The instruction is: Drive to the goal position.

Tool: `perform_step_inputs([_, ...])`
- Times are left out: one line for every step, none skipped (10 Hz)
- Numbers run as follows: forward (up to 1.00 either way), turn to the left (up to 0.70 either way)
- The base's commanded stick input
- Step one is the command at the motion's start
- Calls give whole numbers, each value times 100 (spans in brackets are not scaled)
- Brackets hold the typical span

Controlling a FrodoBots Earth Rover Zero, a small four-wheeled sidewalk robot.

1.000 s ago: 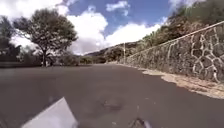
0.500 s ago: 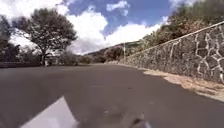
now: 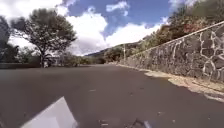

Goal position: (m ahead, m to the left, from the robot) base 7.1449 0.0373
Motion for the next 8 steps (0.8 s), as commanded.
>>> perform_step_inputs([45, 0])
perform_step_inputs([45, 0])
perform_step_inputs([45, 0])
perform_step_inputs([45, 0])
perform_step_inputs([45, 0])
perform_step_inputs([45, 0])
perform_step_inputs([45, 0])
perform_step_inputs([45, 0])
